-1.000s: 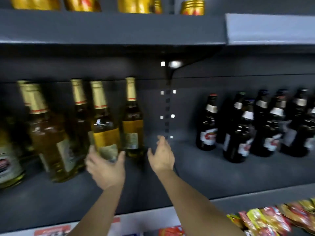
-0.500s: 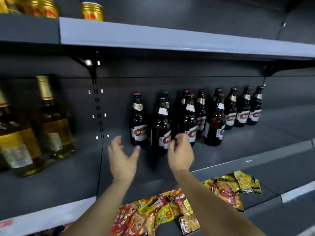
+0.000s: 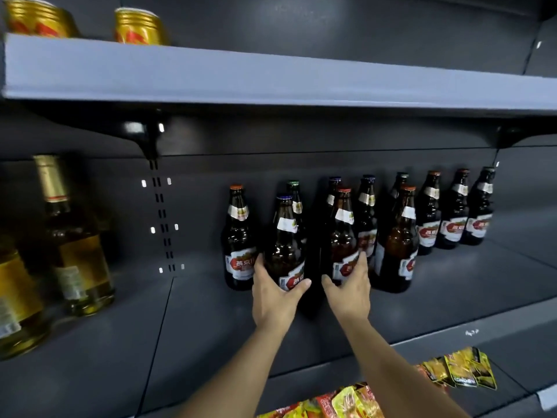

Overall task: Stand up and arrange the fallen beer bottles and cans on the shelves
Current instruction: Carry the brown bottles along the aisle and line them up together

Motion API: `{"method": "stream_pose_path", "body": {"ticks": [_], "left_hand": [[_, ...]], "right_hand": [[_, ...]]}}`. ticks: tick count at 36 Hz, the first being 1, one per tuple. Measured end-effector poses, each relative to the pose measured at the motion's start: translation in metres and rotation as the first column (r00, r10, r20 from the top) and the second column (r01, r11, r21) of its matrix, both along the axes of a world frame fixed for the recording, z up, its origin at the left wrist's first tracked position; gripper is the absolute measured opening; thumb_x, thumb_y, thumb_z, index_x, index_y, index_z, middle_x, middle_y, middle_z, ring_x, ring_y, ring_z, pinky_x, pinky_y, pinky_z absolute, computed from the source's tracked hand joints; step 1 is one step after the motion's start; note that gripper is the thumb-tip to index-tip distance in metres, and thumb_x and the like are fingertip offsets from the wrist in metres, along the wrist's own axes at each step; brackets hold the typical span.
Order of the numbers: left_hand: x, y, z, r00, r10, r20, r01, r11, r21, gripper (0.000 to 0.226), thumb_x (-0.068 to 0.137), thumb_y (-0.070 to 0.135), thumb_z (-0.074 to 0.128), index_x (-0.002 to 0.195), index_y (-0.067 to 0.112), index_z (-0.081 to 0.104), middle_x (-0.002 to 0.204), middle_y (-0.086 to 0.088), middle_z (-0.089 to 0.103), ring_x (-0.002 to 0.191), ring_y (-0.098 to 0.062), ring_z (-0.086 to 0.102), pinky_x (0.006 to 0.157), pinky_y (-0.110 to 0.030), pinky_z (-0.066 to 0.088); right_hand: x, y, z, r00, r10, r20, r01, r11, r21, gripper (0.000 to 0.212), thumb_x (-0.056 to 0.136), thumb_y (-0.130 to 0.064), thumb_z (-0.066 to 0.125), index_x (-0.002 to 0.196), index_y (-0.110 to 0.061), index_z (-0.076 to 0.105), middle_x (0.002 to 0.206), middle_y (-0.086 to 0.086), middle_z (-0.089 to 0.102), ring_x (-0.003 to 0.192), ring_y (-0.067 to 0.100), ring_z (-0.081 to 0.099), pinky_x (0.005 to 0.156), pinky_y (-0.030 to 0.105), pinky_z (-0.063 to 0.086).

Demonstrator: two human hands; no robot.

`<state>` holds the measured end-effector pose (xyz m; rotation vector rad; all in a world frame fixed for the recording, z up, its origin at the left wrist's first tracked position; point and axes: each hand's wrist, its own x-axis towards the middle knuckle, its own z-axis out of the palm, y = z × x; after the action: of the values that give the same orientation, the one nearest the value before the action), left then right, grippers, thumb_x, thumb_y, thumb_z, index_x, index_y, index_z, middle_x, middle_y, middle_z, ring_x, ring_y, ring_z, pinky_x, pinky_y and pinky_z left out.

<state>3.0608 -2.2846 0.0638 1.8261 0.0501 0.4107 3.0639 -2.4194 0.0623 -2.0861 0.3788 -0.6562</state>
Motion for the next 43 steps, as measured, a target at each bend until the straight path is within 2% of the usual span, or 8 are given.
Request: {"method": "stream_pose_path", "body": {"ticks": [8,12,16,19,24,33,39,43], "left_hand": [[-0.006,0.004,0.007,0.997,0.071,-0.039,-0.068,0.994,0.085,0.075,0.068,0.042,0.082,0.126,0.031,0.037,0.106,0.017,0.055,0.098,-0.012,0.058,0.073,-0.027,0.045],[-0.017,0.021,0.005,1.000,0.001,-0.027,0.000,0.999,0.041,0.075,0.063,0.040,0.083,0.124,0.041,0.039,0.112,0.020,0.058,0.103,-0.005,0.059,0.083,-0.029,0.051],[-0.031,0.047,0.005,1.000,0.002,-0.019,-0.002,1.000,-0.012,0.068,0.065,0.027,0.086,0.119,0.034,0.045,0.111,0.016,0.045,0.098,0.002,0.053,0.076,-0.011,0.042],[-0.040,0.071,0.004,0.998,0.056,-0.021,-0.058,0.996,-0.073,0.062,0.064,0.023,0.086,0.113,0.028,0.049,0.109,0.008,0.046,0.097,-0.003,0.054,0.079,-0.019,0.045],[-0.034,0.108,0.006,0.989,0.149,-0.013,-0.149,0.975,-0.166,0.060,0.052,0.033,0.085,0.098,0.038,0.047,0.113,0.000,0.055,0.100,-0.013,0.059,0.087,-0.034,0.052],[0.015,0.149,0.010,0.988,0.138,-0.064,-0.148,0.973,-0.180,0.075,0.042,0.036,0.082,0.111,0.033,0.051,0.116,0.000,0.058,0.102,-0.017,0.061,0.091,-0.040,0.054],[0.036,0.158,0.013,0.996,0.054,-0.074,-0.070,0.971,-0.231,0.066,0.062,0.005,0.086,0.115,0.028,0.053,0.111,0.001,0.063,0.098,-0.014,0.063,0.075,-0.022,0.048],[0.044,0.165,0.016,0.997,0.002,-0.072,-0.021,0.966,-0.258,0.061,0.066,-0.003,0.083,0.112,0.025,0.054,0.102,0.004,0.067,0.092,-0.010,0.064,0.071,-0.021,0.048]], "right_hand": [[0.010,-0.007,-0.001,0.995,-0.049,-0.087,0.048,0.999,-0.017,0.101,0.083,-0.036,0.074,0.155,-0.012,0.007,0.152,0.013,0.035,0.139,0.032,0.028,0.112,0.046,0.027],[0.009,-0.007,0.000,0.991,-0.091,-0.096,0.079,0.990,-0.116,0.095,0.075,-0.043,0.079,0.146,-0.006,0.029,0.143,0.018,0.038,0.132,0.037,0.033,0.105,0.048,0.032],[0.010,-0.004,0.001,0.995,-0.040,-0.096,0.035,0.998,-0.050,0.088,0.071,-0.039,0.084,0.136,-0.003,0.037,0.135,0.021,0.043,0.126,0.039,0.038,0.098,0.050,0.039],[0.009,-0.005,0.001,0.996,-0.013,-0.090,0.013,1.000,-0.002,0.086,0.071,-0.038,0.084,0.135,-0.006,0.038,0.131,0.018,0.050,0.123,0.039,0.044,0.094,0.049,0.042],[0.004,-0.004,0.002,0.995,0.002,-0.096,0.001,1.000,0.024,0.078,0.074,-0.041,0.080,0.132,-0.012,0.038,0.121,0.012,0.059,0.118,0.036,0.048,0.085,0.046,0.045],[0.004,0.000,0.001,0.993,-0.028,-0.117,0.029,1.000,0.006,0.079,0.075,-0.041,0.080,0.135,-0.014,0.037,0.118,0.011,0.057,0.118,0.034,0.047,0.086,0.046,0.044],[0.005,0.000,0.000,0.990,-0.054,-0.131,0.052,0.998,-0.021,0.077,0.075,-0.042,0.079,0.134,-0.015,0.037,0.114,0.008,0.058,0.114,0.032,0.050,0.080,0.042,0.042],[0.006,0.000,-0.001,0.989,-0.069,-0.130,0.065,0.997,-0.032,0.075,0.074,-0.043,0.079,0.131,-0.016,0.039,0.110,0.008,0.058,0.110,0.032,0.053,0.077,0.041,0.043]]}}
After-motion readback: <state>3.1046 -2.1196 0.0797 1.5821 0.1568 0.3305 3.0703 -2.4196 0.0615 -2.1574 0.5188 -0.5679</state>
